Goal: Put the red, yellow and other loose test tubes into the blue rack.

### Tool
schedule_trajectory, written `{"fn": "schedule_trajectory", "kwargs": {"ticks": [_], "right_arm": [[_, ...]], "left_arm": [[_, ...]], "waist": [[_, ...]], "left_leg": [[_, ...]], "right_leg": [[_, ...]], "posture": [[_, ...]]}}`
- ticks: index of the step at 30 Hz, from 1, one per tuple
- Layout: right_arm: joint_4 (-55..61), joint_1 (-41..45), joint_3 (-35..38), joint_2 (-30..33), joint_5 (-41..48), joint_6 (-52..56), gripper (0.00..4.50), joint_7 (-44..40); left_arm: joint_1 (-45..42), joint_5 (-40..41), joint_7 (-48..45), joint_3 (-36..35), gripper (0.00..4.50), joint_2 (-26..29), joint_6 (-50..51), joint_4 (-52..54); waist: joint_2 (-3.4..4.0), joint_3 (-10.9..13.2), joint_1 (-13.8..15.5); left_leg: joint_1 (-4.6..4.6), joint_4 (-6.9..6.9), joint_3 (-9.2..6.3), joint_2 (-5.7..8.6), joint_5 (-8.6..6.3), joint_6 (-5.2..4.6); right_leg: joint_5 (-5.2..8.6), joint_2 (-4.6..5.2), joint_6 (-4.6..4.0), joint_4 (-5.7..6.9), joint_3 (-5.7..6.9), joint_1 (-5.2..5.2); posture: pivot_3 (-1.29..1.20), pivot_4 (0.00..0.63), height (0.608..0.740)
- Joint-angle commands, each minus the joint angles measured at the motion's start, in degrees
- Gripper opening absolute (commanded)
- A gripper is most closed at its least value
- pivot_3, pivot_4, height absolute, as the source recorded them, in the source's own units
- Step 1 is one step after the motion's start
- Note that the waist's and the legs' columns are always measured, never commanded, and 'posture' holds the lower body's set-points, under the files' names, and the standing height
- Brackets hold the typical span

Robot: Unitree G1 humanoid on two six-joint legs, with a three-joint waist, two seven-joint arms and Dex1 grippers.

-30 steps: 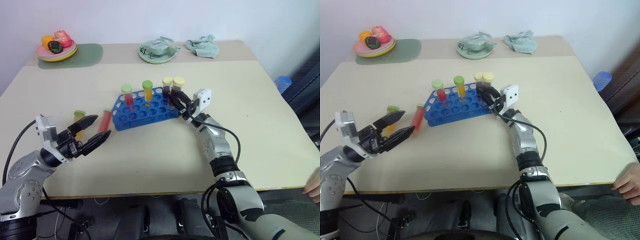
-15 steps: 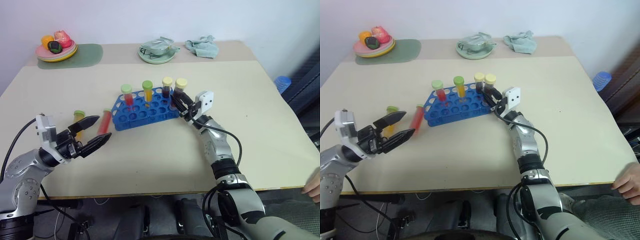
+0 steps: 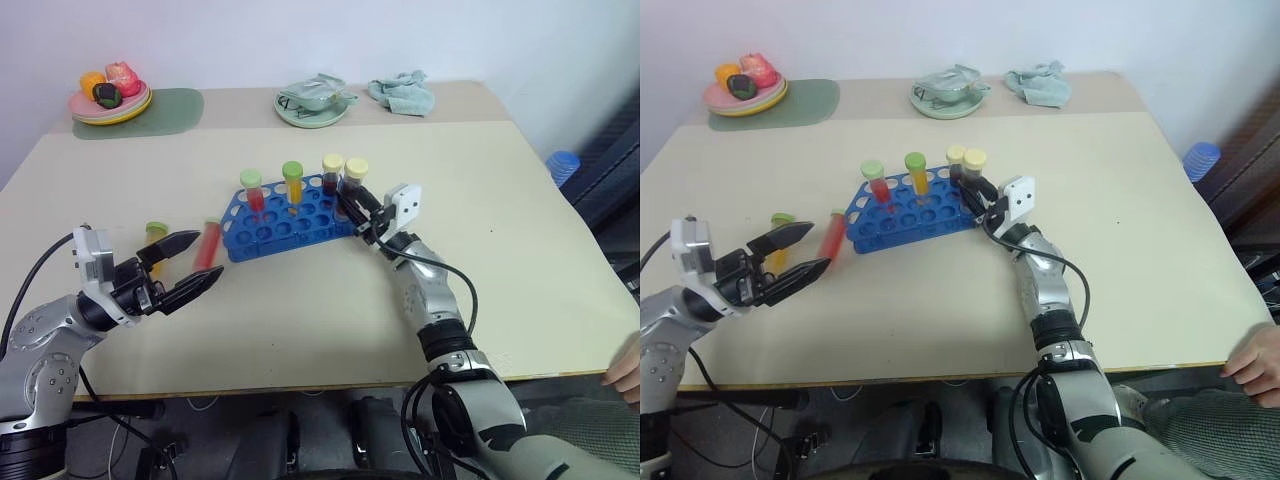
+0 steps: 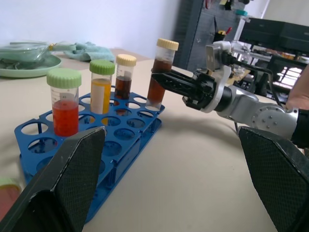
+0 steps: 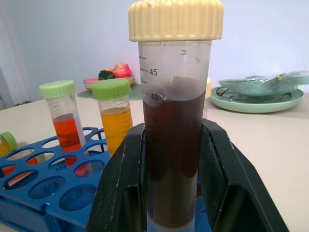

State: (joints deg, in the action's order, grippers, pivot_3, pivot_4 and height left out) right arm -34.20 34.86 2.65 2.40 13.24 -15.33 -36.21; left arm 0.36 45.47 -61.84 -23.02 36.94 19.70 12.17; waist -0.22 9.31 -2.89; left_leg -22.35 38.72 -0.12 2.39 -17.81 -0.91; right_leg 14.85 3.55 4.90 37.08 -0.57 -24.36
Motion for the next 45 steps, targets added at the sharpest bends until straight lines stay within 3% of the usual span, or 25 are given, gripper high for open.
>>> {"fn": "schedule_trajectory", "kwargs": {"ticks": [1, 11, 12, 16, 20, 25, 29, 32, 34, 37, 45], "right_arm": [[-2.2, -1.96, -1.89, -0.57, -1.43, 1.36, 0.96, -0.39], [-3.79, -0.9, -0.61, 0.17, -0.77, 1.1, 0.96, -0.92], [-3.76, -0.79, -0.33, 0.22, -0.81, 0.55, 1.83, -0.44], [-4.04, -0.28, -0.72, 1.46, -5.07, -4.7, 3.71, 4.49], [3.48, -2.5, -3.11, 6.27, -6.06, -3.58, 3.71, -0.27], [19.6, -6.88, -3.15, 14.77, -1.93, 7.81, 3.71, -6.45], [34.83, -12.08, -2.25, 26.61, 5.68, 21.22, 3.71, -16.6], [43.16, -14.56, -1.4, 34.05, 11.56, 29.54, 3.71, -22.13], [46.14, -14.85, -1.43, 36.88, 13.47, 32.4, 3.71, -24.02], [48.56, -13.87, -1.3, 37.93, 15.06, 35.15, 3.71, -24.25], [48.19, -12.25, -1.92, 37.14, 13.77, 35.05, 3.71, -23.26]], "left_arm": [[-0.03, -0.17, -0.2, -0.2, 4.5, 0.21, -0.68, 0.52], [-0.04, -0.35, 0.05, 0.1, 4.5, -0.4, -1.05, 0.47], [-0.01, -0.35, 0.06, 0.1, 4.5, -0.47, -1.05, 0.46], [0.15, -0.43, 0.53, -0.19, 4.5, -0.85, -0.89, 0.42], [0.44, 0.07, 4.3, -1.54, 4.5, -2.16, -0.17, 0.69], [1.28, -3.6, 15.99, -2.53, 4.5, -4.3, 0.48, 2.8], [2.2, -13.34, 32.31, -2.15, 4.5, -4.15, 4.31, 7.56], [1.29, -13.49, 37.65, -2.94, 4.5, -3.17, 9.82, 9.49], [-0.88, -12.99, 42.48, -3.33, 4.5, -2.95, 15.11, 9.87], [-8.61, -12.0, 51.22, -2.19, 4.5, 0.05, 33.1, 9.23], [-28.11, -10.11, 56.18, 2.51, 4.5, 1.2, 60.3, 6.02]], "waist": [[0.02, 0.02, 0.18], [0.04, 0.03, 0.17], [0.04, 0.03, 0.17], [0.06, 0.05, 0.25], [0.07, 0.06, 0.49], [0.05, 0.09, 0.63], [0.01, 0.09, 0.9], [-0.01, 0.1, 1.42], [-0.02, 0.11, 1.72], [-0.16, 0.16, 2.26], [-0.34, 0.26, 2.48]], "left_leg": [[0.0, 0.0, 0.0, 0.0, 0.0, 0.0], [-0.02, -0.1, 0.01, 0.0, 0.01, 0.02], [-0.02, -0.09, 0.01, 0.0, 0.01, 0.02], [-0.03, -0.1, 0.01, 0.0, 0.01, 0.02], [-0.06, -0.09, 0.01, 0.01, 0.04, 0.07], [-0.09, -0.08, 0.01, 0.01, -0.01, -0.02], [-0.09, -0.09, 0.0, 0.01, -0.01, -0.03], [-0.1, -0.11, 0.0, 0.0, -0.03, -0.07], [-0.09, -0.1, 0.0, -0.02, -0.03, -0.07], [-0.08, -0.06, -0.02, -0.04, -0.03, -0.06], [-0.33, 0.11, -0.03, 0.02, 0.02, 0.05]], "right_leg": [[0.0, 0.0, 0.0, 0.0, 0.0, -0.01], [0.01, 0.0, -0.02, -0.03, 0.0, -0.06], [0.01, 0.0, -0.02, -0.03, -0.01, -0.06], [0.01, 0.0, -0.02, -0.03, 0.0, -0.07], [0.01, 0.0, -0.02, -0.05, 0.0, -0.07], [0.01, 0.01, -0.01, -0.09, 0.0, -0.07], [0.01, 0.01, -0.01, -0.09, -0.01, -0.07], [0.01, 0.01, -0.01, -0.14, -0.02, -0.06], [0.01, 0.01, -0.01, -0.14, -0.02, -0.07], [0.01, 0.0, -0.02, -0.1, -0.01, -0.06], [0.0, 0.01, 0.02, -0.17, 0.02, -0.12]], "posture": [[0.0, 0.15, 0.74], [0.0, 0.15, 0.74], [0.0, 0.15, 0.74], [0.0, 0.15, 0.74], [0.0, 0.15, 0.74], [0.0, 0.15, 0.74], [0.0, 0.15, 0.74], [0.0, 0.15, 0.74], [0.0, 0.15, 0.74], [0.0, 0.15, 0.74], [0.0, 0.15, 0.74]]}}
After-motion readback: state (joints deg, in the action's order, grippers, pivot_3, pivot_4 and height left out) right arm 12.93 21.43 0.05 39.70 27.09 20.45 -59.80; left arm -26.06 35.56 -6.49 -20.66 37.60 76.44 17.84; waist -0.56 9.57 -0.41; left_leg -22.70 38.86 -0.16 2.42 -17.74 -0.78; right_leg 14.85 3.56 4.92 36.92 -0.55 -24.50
